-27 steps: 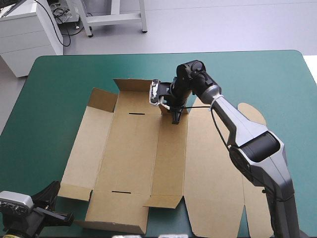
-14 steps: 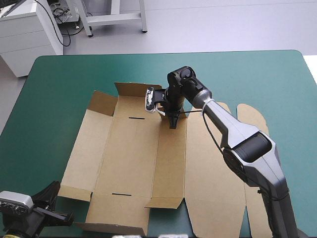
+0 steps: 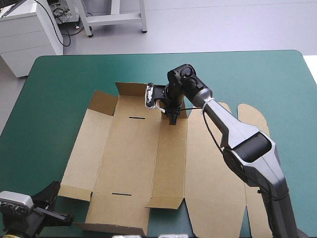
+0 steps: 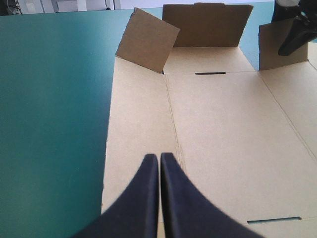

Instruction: Fold the box

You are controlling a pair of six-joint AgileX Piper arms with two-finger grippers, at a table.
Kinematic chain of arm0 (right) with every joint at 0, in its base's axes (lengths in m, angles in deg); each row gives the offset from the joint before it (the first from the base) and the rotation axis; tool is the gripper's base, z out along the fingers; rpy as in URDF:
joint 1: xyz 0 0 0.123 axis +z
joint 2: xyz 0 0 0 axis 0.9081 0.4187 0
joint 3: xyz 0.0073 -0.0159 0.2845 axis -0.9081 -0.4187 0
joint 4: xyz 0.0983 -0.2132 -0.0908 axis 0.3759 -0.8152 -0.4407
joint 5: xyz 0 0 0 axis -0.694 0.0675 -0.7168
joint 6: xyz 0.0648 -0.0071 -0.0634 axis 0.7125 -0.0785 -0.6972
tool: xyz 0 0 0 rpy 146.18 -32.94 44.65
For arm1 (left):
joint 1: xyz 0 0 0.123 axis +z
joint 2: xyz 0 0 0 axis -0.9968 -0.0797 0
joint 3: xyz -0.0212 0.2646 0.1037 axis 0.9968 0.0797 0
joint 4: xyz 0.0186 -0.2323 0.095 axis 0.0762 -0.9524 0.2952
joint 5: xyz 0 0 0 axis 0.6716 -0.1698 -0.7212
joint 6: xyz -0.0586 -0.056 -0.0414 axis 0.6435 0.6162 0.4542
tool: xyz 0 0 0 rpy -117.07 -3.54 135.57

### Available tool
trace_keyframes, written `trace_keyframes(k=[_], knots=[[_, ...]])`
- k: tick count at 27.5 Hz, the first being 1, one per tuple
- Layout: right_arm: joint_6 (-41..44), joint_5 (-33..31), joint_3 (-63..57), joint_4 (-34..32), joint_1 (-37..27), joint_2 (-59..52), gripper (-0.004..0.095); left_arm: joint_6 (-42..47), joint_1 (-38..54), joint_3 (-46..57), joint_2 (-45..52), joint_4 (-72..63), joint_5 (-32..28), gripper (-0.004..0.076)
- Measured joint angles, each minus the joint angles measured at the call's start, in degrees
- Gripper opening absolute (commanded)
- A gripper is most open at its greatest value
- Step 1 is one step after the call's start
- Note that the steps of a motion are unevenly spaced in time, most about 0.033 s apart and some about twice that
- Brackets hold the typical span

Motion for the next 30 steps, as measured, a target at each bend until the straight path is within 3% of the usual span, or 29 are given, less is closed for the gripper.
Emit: trace_keyframes(k=[6, 13, 19, 22, 26, 30], knots=[[9.33, -1.13, 11.65, -2.42, 0.00, -0.27, 0.0481, 0.00, 0.00, 0.00, 0.00, 0.00, 0.00, -0.0008], [26.88, -1.48, 15.48, -12.72, -0.56, -5.59, 0.0376, 0.00, 0.00, 0.00, 0.00, 0.00, 0.00, -0.0008], [38.08, -1.48, 15.58, -8.81, -4.94, -14.73, 0.0365, 0.00, 0.00, 0.00, 0.00, 0.00, 0.00, -0.0008], [41.41, -1.48, 14.03, -6.05, -7.31, -20.81, 0.0236, 0.00, 0.00, 0.00, 0.00, 0.00, 0.00, -0.0008], [43.61, -1.48, 7.52, -5.79, -8.11, -31.07, -0.0021, 0.00, 0.00, 0.00, 0.00, 0.00, 0.00, -0.0008], [44.65, -1.48, -6.75, -5.14, -8.11, -46.00, -0.0015, 0.00, 0.00, 0.00, 0.00, 0.00, 0.00, -0.0008]])
